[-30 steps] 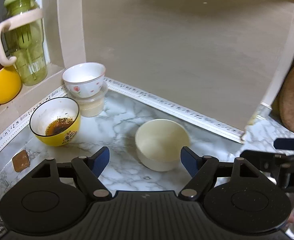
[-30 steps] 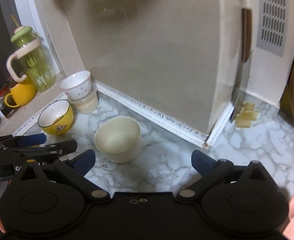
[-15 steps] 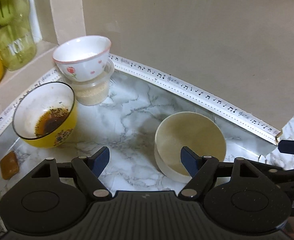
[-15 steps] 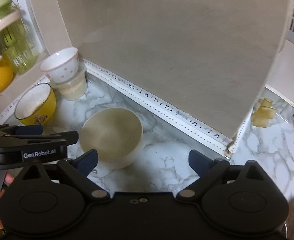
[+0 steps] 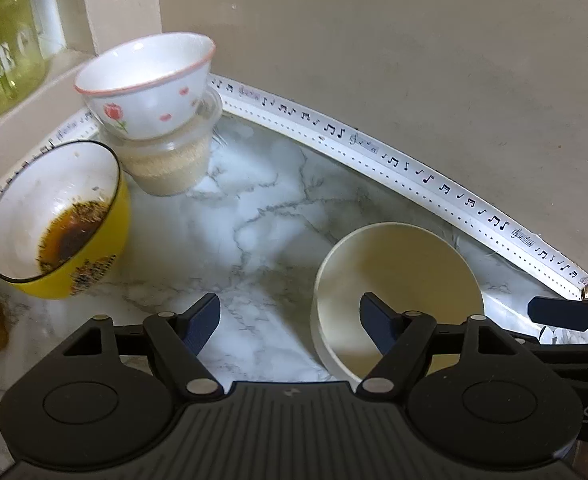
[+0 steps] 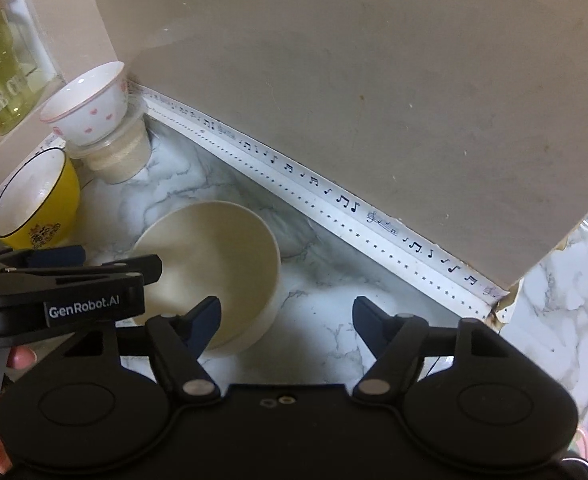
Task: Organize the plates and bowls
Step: 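Move both grippers to the rim of the cream bowl, then close both grippers on the cream bowl rim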
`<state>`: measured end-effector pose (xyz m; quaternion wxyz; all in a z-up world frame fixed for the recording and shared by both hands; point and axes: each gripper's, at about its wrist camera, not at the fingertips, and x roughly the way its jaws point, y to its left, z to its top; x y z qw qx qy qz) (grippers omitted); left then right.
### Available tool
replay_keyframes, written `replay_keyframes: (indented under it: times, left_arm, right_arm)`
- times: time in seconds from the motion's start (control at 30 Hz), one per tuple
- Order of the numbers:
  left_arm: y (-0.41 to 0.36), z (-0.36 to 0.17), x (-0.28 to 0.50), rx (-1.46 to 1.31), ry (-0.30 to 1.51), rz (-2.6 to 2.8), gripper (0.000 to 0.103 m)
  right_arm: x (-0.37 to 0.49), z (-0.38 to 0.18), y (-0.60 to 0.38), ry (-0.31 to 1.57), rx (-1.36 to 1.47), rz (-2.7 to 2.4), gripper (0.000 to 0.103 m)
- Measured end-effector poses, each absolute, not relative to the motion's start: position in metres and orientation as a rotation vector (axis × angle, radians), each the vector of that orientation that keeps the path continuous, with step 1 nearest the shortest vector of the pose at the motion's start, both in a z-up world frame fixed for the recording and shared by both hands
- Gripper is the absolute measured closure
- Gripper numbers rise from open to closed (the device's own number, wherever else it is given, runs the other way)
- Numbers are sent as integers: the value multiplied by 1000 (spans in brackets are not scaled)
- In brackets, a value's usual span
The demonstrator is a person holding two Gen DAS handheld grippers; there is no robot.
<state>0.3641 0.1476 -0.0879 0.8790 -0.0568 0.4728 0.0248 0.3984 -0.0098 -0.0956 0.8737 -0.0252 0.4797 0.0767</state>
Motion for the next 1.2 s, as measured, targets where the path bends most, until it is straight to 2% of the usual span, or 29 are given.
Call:
replay_keyframes:
  times: [0.13, 0.2, 0.3, 0.47, 0.53, 0.67, 0.8, 1.2]
  left_arm:
    - [145, -94, 369, -141, 1002, 48, 38]
    - [144, -96, 370, -151, 1001, 47, 52]
    - [143, -97, 372, -165, 1008, 55, 65]
    - [142, -98, 372, -170, 1011, 62, 75]
    - [141, -97, 372, -170, 1013, 61, 76]
    - [139, -97, 372, -173, 1016, 41, 89]
    - [136, -97, 370, -164, 1018, 35, 94]
    - [127, -93, 347, -116, 1038, 27, 95]
  right_arm:
    - [406, -102, -10, 1031, -34, 161, 45]
    - [409, -104, -9, 1031, -35, 158, 51]
    - [409, -106, -7, 1030, -31, 151, 61]
    - [411, -108, -5, 1038, -19, 171, 81]
    - [412, -107, -4, 1041, -14, 179, 91]
    - [411, -108, 1, 1040, -34, 177, 91]
    - [410, -108, 2, 1040, -34, 176, 93]
    - [393, -100, 1, 1037, -47, 166, 96]
